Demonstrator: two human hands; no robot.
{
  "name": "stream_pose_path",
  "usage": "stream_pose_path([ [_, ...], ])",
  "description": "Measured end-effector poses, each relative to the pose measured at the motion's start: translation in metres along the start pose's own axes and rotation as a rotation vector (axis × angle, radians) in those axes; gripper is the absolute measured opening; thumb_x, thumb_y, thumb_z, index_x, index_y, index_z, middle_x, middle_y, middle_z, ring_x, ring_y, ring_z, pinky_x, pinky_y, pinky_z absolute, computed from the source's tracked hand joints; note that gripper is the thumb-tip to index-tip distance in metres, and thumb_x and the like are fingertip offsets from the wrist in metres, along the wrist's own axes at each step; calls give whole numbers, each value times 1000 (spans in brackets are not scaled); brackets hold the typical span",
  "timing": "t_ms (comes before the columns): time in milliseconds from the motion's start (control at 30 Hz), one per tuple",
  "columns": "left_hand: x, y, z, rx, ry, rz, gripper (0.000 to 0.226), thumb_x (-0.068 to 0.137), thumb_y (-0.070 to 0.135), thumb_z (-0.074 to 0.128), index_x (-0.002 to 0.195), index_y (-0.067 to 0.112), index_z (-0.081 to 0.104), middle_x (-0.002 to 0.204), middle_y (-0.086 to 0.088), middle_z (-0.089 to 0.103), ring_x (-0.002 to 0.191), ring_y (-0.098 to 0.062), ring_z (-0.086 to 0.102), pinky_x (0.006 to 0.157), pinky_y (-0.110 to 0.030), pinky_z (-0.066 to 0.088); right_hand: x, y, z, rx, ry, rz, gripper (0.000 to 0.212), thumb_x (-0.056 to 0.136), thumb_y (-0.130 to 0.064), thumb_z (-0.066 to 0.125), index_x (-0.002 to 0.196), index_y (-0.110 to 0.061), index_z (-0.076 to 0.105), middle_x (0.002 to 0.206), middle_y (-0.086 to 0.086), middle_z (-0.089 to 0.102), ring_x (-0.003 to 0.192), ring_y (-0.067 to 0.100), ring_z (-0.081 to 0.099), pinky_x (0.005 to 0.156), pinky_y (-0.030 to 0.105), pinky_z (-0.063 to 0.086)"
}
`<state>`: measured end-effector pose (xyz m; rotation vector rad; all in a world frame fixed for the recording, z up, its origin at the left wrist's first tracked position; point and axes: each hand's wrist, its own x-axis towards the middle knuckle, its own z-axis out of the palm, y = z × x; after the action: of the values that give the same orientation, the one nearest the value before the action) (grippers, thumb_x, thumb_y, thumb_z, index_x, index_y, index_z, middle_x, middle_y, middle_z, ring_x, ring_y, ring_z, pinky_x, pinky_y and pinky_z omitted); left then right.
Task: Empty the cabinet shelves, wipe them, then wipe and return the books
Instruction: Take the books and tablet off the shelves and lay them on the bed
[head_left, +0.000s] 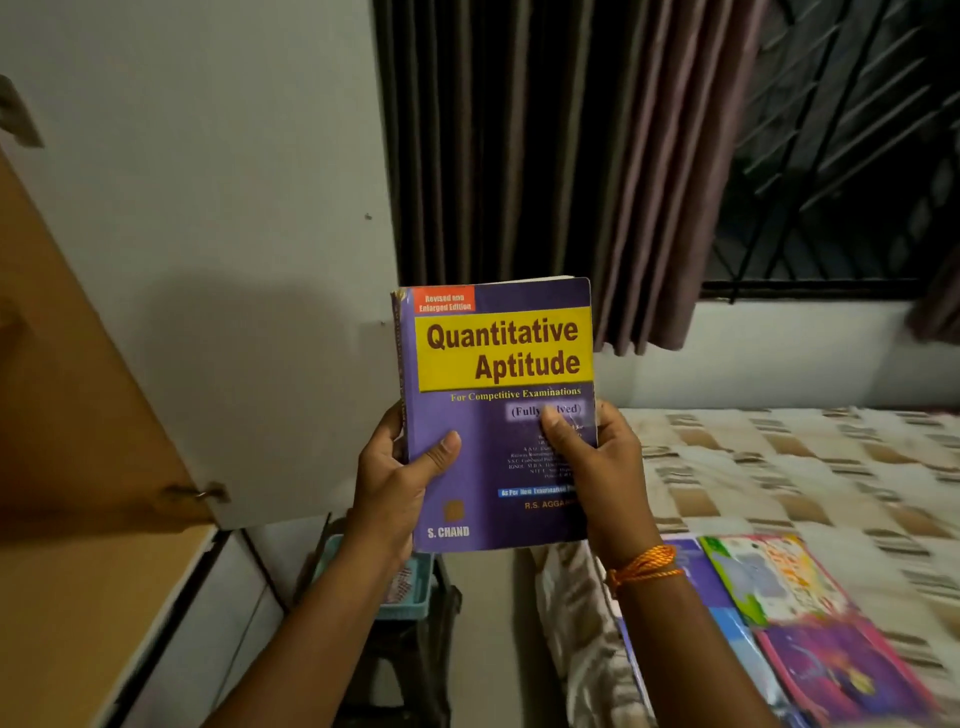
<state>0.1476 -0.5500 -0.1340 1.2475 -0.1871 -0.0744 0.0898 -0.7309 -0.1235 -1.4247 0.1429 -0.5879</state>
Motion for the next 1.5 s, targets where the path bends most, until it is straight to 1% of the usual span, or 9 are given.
stream_pose_path([
  [133, -26, -25, 60, 1, -90, -42, 51, 75, 16, 82, 123, 19, 64, 110, -9, 76, 94, -35, 74, 72, -43, 63, -18, 1, -72, -4, 103, -2, 36, 86, -30, 73, 111, -6, 61, 100, 12, 76, 90, 31, 75, 78, 47, 61],
  [367, -64, -74, 151, 33, -234, -146, 45, 77, 15, 79, 119, 19, 67, 111, -8, 76, 96, -34, 74, 81, -47, 61, -55, -1, -182, -48, 280, -6, 25, 93, -21, 70, 112, -7, 63, 103, 13, 74, 92, 31, 73, 76, 43, 60],
  [567, -89, -114, 219, 90, -411, -251, 39, 85, 7, 76, 121, 18, 66, 110, -6, 77, 94, -31, 75, 77, -42, 61, -92, 3, -262, -108, 467, 39, 19, 95, -25, 68, 110, -15, 63, 107, 10, 73, 97, 30, 72, 85, 52, 59],
  [700, -98, -146, 263, 135, -529, -298, 41, 87, 5, 75, 123, 22, 65, 111, -5, 77, 96, -31, 75, 77, -42, 60, -113, 9, -305, -111, 607, 76, 17, 98, -19, 64, 114, -12, 63, 108, 11, 73, 97, 26, 71, 82, 44, 58],
  [833, -105, -180, 304, 176, -641, -335, 41, 88, 6, 75, 121, 27, 65, 109, -3, 77, 94, -29, 75, 79, -44, 61, -132, 16, -341, -6, 744, 164, 14, 101, -13, 56, 115, -10, 60, 96, 1, 75, 79, 9, 73, 63, 24, 56],
  [900, -108, -201, 330, 188, -722, -361, 39, 89, 6, 74, 120, 27, 64, 107, 0, 78, 92, -24, 76, 75, -39, 62, -138, 23, -364, 2, 837, 195, 13, 103, -13, 54, 114, -9, 59, 92, 0, 73, 73, 6, 72, 58, 21, 54],
  [1167, -95, -291, 425, 285, -1043, -483, 52, 94, 9, 70, 141, 26, 56, 118, -3, 74, 97, -25, 74, 63, -37, 63, -139, 59, -446, 28, 1127, 313, 21, 102, -17, 57, 120, -7, 59, 102, 9, 75, 82, 22, 74, 66, 36, 59],
  [1333, -90, -356, 478, 336, -1265, -497, 48, 96, 12, 69, 139, 28, 56, 123, -2, 72, 106, -26, 72, 72, -46, 63, -146, 95, -502, -22, 1197, 408, 25, 102, -16, 55, 124, -5, 60, 113, 13, 73, 97, 31, 72, 80, 43, 60],
  [1500, -102, -431, 521, 434, -1403, -524, 58, 95, 9, 69, 147, 22, 49, 125, -3, 71, 106, -18, 72, 83, -39, 60, -161, 141, -552, 6, 1281, 502, 21, 102, -18, 56, 119, -7, 64, 111, 13, 74, 96, 30, 72, 84, 46, 59],
])
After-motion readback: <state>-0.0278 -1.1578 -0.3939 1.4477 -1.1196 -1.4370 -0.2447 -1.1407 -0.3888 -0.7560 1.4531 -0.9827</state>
